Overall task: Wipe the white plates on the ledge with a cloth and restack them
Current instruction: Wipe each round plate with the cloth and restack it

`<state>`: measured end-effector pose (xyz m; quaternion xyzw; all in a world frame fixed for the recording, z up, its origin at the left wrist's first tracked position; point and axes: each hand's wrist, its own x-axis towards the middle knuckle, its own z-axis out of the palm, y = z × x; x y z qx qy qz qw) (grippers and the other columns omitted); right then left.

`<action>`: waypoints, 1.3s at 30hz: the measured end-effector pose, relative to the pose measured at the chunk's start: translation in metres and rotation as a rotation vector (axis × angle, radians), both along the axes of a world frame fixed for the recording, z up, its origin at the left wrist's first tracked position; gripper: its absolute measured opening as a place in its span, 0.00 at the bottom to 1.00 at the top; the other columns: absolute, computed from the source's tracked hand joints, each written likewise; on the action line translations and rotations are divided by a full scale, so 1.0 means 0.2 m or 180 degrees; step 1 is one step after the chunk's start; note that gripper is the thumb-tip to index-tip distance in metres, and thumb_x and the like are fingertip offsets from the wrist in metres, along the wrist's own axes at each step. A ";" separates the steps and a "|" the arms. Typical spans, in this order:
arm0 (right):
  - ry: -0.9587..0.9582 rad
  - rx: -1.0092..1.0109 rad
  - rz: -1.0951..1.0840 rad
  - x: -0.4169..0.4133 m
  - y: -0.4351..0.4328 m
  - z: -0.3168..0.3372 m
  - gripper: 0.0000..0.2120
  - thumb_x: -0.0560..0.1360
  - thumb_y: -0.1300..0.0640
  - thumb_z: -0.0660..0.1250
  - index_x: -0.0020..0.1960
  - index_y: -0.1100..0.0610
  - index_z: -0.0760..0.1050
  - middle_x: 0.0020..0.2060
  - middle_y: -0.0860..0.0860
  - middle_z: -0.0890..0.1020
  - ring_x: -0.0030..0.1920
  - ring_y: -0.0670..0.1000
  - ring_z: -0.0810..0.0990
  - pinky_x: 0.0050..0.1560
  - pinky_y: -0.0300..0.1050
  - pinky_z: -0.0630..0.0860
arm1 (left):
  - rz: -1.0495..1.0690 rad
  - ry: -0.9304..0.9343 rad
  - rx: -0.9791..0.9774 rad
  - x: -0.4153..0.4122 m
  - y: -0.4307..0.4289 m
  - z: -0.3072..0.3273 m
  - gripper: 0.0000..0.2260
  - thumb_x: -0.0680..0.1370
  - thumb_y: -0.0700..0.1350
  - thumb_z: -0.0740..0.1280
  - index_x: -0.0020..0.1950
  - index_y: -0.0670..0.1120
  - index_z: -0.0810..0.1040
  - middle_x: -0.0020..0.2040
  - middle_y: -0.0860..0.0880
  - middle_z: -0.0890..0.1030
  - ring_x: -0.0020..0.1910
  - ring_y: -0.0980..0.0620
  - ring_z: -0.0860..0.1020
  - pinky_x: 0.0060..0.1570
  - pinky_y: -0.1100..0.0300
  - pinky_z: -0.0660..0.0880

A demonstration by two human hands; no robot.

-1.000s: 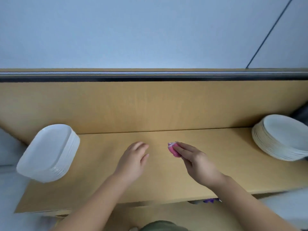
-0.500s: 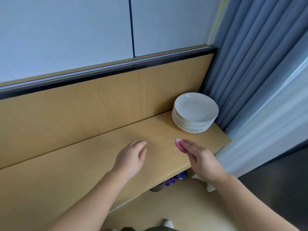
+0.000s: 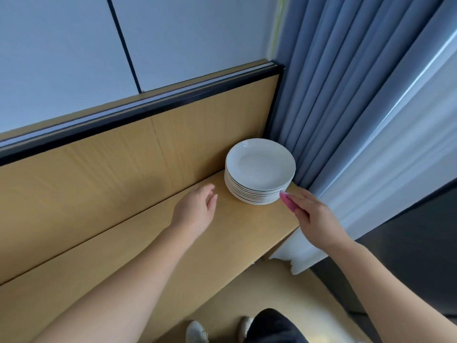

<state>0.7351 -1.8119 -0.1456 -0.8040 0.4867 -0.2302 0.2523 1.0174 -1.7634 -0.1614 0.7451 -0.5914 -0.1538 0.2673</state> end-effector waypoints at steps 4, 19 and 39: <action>-0.0054 0.0175 0.0010 -0.03 -0.17 0.00 0.16 0.81 0.66 0.58 0.66 0.59 0.77 0.57 0.58 0.79 0.64 0.47 0.67 0.52 0.23 0.64 | 0.0049 -0.0097 0.0081 -0.04 -0.19 -0.02 0.17 0.81 0.49 0.60 0.68 0.46 0.73 0.54 0.50 0.79 0.50 0.49 0.78 0.48 0.54 0.75; -0.0020 0.1184 -0.0086 -0.03 -0.74 -0.12 0.09 0.83 0.55 0.57 0.52 0.46 0.76 0.46 0.37 0.81 0.48 0.38 0.79 0.45 0.28 0.70 | 0.0780 0.0005 0.0763 -0.23 -0.64 -0.13 0.10 0.80 0.45 0.61 0.55 0.38 0.73 0.54 0.42 0.72 0.38 0.48 0.70 0.40 0.59 0.66; -0.0686 0.1176 0.0106 -0.07 -0.76 -0.09 0.11 0.82 0.60 0.59 0.52 0.49 0.79 0.43 0.41 0.77 0.40 0.44 0.76 0.47 0.41 0.72 | 0.1280 0.0806 0.0511 -0.30 -0.65 -0.04 0.05 0.79 0.40 0.60 0.54 0.45 0.68 0.41 0.53 0.73 0.38 0.53 0.73 0.30 0.60 0.66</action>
